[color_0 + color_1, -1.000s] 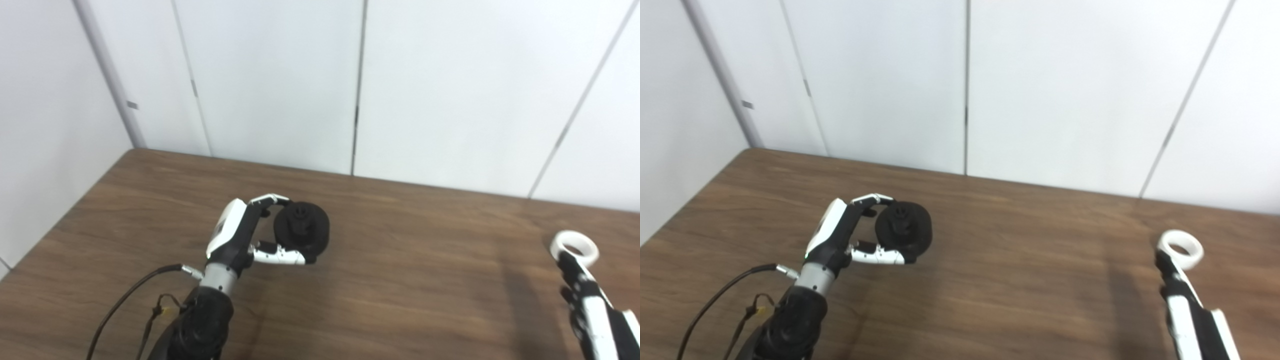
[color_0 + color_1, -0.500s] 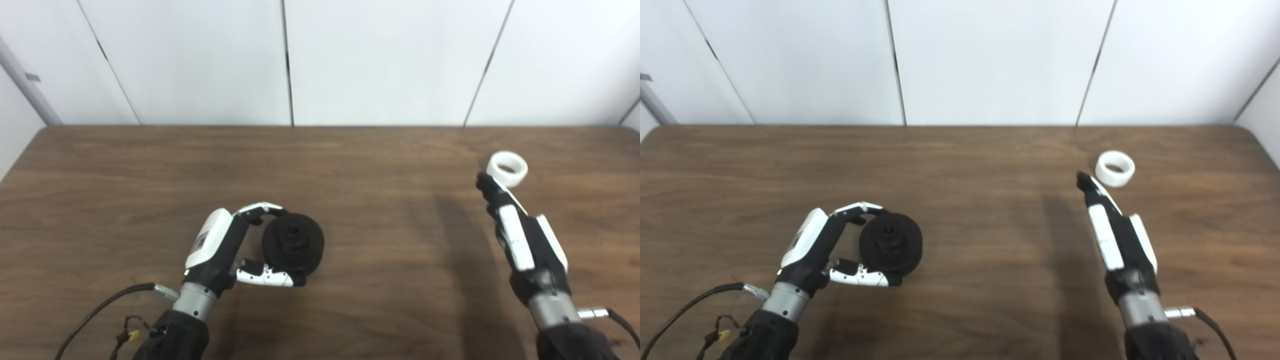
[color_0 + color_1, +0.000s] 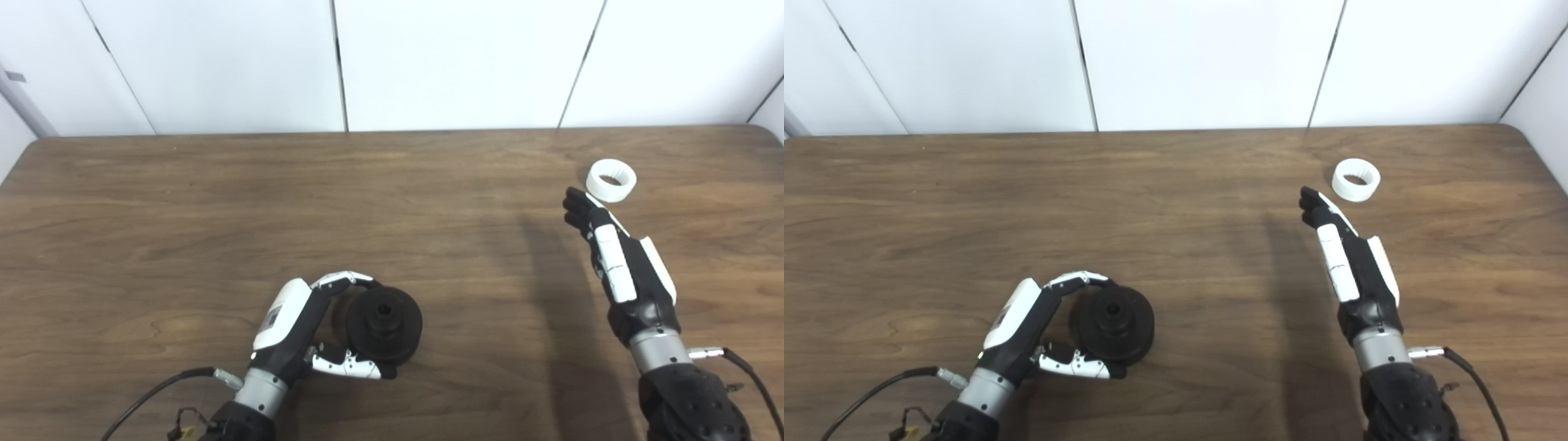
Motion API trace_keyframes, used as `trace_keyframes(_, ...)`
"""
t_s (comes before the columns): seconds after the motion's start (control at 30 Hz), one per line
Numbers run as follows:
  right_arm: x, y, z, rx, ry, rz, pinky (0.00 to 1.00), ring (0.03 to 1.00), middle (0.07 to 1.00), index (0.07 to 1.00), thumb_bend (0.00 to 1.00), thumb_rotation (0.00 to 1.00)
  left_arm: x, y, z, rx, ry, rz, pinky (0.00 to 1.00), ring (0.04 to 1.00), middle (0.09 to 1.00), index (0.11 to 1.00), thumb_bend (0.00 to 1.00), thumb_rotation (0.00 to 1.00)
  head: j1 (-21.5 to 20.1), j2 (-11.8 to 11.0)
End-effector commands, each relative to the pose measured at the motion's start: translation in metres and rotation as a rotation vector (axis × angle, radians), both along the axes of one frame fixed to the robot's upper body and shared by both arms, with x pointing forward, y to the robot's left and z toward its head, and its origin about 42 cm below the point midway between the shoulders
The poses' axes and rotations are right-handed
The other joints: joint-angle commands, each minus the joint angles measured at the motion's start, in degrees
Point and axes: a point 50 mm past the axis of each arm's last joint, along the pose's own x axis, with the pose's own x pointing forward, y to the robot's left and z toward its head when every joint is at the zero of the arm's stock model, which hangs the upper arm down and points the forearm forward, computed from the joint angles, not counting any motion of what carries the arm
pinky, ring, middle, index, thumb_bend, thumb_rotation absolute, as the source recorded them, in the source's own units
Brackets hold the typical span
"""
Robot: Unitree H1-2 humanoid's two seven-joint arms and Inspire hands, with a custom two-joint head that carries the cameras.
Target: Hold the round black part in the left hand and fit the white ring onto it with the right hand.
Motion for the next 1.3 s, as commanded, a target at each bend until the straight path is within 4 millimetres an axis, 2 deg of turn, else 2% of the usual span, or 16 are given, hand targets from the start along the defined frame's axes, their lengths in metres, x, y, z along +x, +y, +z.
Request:
trace_keyframes(0.0, -0.025, 0.001, -0.005, 0.013, 0.028, -0.03, 1.0, 0.918, 0.905, 0.886, 0.58, 1.0, -0.001, -0.003, -0.004, 0.007, 0.005, -0.009, 0.83, 0.826, 0.767, 0.485, 0.52, 0.05, 0.0, 0.1)
trace_keyframes(0.23, -0.025, -0.002, -0.004, 0.01, 0.028, -0.027, 1.0, 0.925, 0.911, 0.89, 0.57, 1.0, 0.001, -0.003, -0.013, 0.025, 0.028, -0.01, 0.91, 0.849, 0.778, 0.485, 0.52, 0.05, -0.6, 0.1)
trace_keyframes(0.47, -0.024, -0.005, 0.003, 0.013, -0.001, -0.053, 1.0, 0.963, 0.926, 0.906, 0.57, 1.0, -0.001, -0.001, -0.018, 0.041, 0.047, -0.016, 0.86, 0.865, 0.786, 0.485, 0.52, 0.05, -2.2, -0.4)
trace_keyframes(0.53, -0.023, -0.008, 0.01, 0.01, -0.026, -0.068, 1.0, 0.967, 0.931, 0.907, 0.58, 1.0, -0.001, 0.0, -0.02, 0.043, 0.05, -0.017, 0.89, 0.867, 0.787, 0.485, 0.52, 0.05, -3.0, -0.7)
trace_keyframes(0.67, -0.02, -0.021, 0.029, -0.003, -0.084, -0.095, 1.0, 0.96, 0.921, 0.905, 0.6, 1.0, 0.0, 0.003, -0.023, 0.055, 0.06, -0.02, 0.88, 0.872, 0.791, 0.485, 0.52, 0.05, -3.7, -1.1)
trace_keyframes(0.87, -0.009, -0.049, 0.064, -0.073, -0.222, -0.136, 1.0, 0.949, 0.91, 0.899, 0.61, 1.0, 0.001, 0.006, -0.028, 0.09, 0.073, -0.024, 0.99, 0.873, 0.792, 0.485, 0.52, 0.05, -6.2, -1.9)
trace_keyframes(1.07, 0.002, -0.068, 0.093, -0.116, -0.328, -0.15, 1.0, 0.951, 0.909, 0.881, 0.61, 1.0, 0.002, 0.009, -0.032, 0.133, 0.102, -0.014, 1.0, 0.883, 0.793, 0.485, 0.52, 0.05, -7.6, -2.4)
trace_keyframes(1.2, 0.005, -0.073, 0.107, -0.139, -0.382, -0.154, 0.91, 0.932, 0.902, 0.874, 0.59, 1.0, 0.003, 0.011, -0.035, 0.148, 0.109, -0.015, 1.0, 0.896, 0.797, 0.486, 0.52, 0.05, -8.3, -3.0)
trace_keyframes(1.27, 0.008, -0.076, 0.112, -0.17, -0.396, -0.159, 0.92, 0.934, 0.896, 0.872, 0.59, 1.0, 0.003, 0.012, -0.037, 0.156, 0.109, -0.018, 1.0, 0.892, 0.797, 0.486, 0.52, 0.05, -8.6, -3.3)
